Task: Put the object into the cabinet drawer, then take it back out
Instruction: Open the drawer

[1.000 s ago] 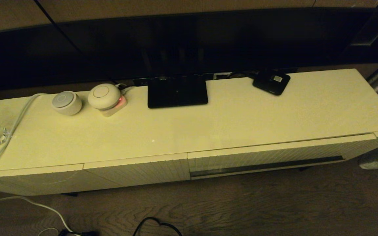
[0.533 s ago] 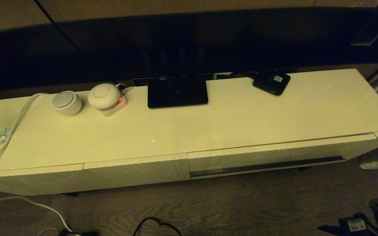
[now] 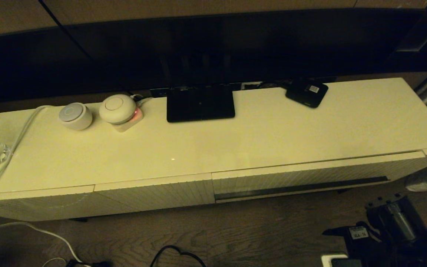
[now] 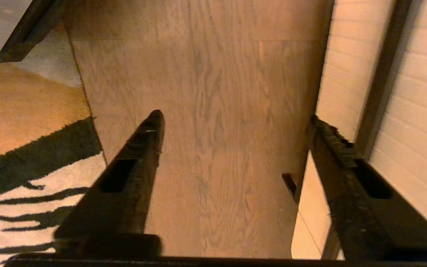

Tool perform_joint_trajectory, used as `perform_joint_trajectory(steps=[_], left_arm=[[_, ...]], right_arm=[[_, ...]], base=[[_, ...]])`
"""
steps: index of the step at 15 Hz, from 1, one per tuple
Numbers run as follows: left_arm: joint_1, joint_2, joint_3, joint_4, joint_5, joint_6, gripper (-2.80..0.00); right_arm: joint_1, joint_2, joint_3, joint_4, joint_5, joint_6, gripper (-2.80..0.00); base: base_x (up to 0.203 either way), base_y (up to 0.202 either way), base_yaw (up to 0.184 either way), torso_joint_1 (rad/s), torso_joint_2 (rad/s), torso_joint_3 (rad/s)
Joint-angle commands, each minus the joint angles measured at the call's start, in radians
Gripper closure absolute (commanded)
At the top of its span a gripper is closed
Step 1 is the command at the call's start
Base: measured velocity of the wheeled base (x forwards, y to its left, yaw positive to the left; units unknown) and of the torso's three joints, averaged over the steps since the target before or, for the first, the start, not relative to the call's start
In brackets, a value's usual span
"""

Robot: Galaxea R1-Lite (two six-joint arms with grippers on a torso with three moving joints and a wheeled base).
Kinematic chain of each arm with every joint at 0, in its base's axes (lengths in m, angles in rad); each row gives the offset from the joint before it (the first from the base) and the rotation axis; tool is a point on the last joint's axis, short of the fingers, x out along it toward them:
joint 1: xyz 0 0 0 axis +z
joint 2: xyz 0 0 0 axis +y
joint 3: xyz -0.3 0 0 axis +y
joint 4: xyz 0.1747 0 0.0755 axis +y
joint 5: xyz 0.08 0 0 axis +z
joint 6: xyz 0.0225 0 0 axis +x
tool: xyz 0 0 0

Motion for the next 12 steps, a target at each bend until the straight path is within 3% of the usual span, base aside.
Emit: perform_joint_trajectory(steps=[1,5,12], left_arm=[[0.001,0.000,0.003,0.000,0.001,0.000,0.00],[0.001,0.000,0.003,0.000,0.001,0.000,0.00],[0.001,0.000,0.003,0.000,0.001,0.000,0.00]], right_arm=[[0.011,0.095,-0.021,-0.011,0.000,-0.013,-2.80],[0.016,0.224,-0.065,-0.134,-0.003,-0.027,-2.80],[-0.041,0.323,-0.151,-0.213,-0.006,-0.078,-2.80]], base=[[0.000,0.000,0.000,0.000,0.00,0.000],[0.000,0.000,0.000,0.000,0.00,0.000],[0.000,0.000,0.000,0.000,0.00,0.000]])
